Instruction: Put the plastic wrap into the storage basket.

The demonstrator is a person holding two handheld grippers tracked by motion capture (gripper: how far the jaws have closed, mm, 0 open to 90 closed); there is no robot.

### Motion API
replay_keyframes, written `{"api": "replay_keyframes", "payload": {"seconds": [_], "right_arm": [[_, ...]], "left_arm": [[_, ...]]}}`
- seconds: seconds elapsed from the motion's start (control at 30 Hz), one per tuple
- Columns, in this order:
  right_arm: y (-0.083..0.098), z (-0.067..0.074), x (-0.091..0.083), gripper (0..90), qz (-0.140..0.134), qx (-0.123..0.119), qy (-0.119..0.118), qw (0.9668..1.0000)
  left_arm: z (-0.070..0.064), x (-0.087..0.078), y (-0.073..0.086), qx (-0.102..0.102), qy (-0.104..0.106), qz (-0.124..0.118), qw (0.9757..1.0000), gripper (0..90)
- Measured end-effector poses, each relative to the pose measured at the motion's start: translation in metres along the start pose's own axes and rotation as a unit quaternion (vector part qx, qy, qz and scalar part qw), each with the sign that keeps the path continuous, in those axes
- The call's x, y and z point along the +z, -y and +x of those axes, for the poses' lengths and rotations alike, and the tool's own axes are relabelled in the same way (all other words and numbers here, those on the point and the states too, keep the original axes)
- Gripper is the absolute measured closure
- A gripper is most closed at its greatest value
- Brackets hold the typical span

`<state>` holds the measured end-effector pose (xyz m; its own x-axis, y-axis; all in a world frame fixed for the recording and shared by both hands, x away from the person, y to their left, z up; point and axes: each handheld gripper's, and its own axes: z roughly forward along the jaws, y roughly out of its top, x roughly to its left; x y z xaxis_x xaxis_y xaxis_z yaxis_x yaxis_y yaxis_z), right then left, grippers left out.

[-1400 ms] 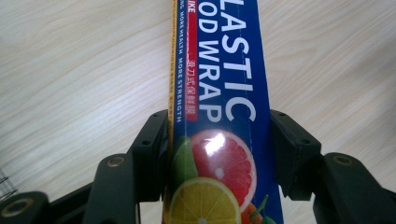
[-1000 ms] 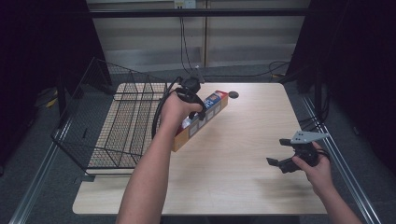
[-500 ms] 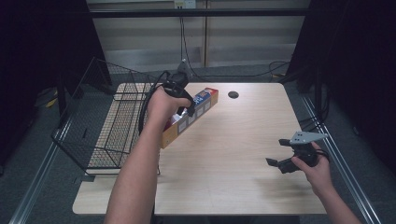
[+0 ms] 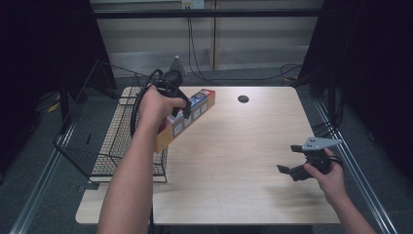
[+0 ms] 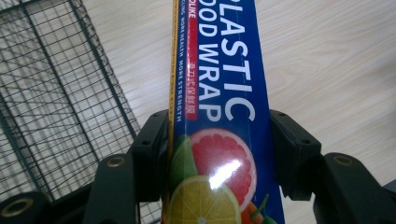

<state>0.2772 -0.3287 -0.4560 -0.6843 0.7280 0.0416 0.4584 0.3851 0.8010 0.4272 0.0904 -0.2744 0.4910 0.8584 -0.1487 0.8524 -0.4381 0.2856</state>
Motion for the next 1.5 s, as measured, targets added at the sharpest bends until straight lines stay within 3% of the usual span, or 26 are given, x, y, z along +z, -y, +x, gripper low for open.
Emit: {"api": "replay_keyframes", "payload": {"seconds": [0.2, 0.27, 0.67, 1.5], "right_arm": [[0.0, 0.0, 0.0, 2.6, 0.0, 0.0, 0.003, 1.0], [0.0, 0.0, 0.0, 2.6, 0.002, 0.003, 0.001, 1.0], [0.0, 0.001, 0.002, 2.6, 0.002, 0.004, 0.0, 1.0], [-0.001, 0.002, 0.003, 2.6, 0.001, 0.004, 0.002, 1.0]], "left_arm": [[0.008, -0.012, 0.001, -0.016, -0.009, -0.011, 0.9998, 45.0], [0.01, -0.015, 0.001, -0.014, -0.007, -0.005, 0.9999, 45.0], [0.024, -0.039, 0.007, -0.03, -0.014, -0.021, 0.9992, 45.0], [0.063, -0.077, 0.03, -0.084, -0.041, -0.038, 0.9949, 44.8]]}}
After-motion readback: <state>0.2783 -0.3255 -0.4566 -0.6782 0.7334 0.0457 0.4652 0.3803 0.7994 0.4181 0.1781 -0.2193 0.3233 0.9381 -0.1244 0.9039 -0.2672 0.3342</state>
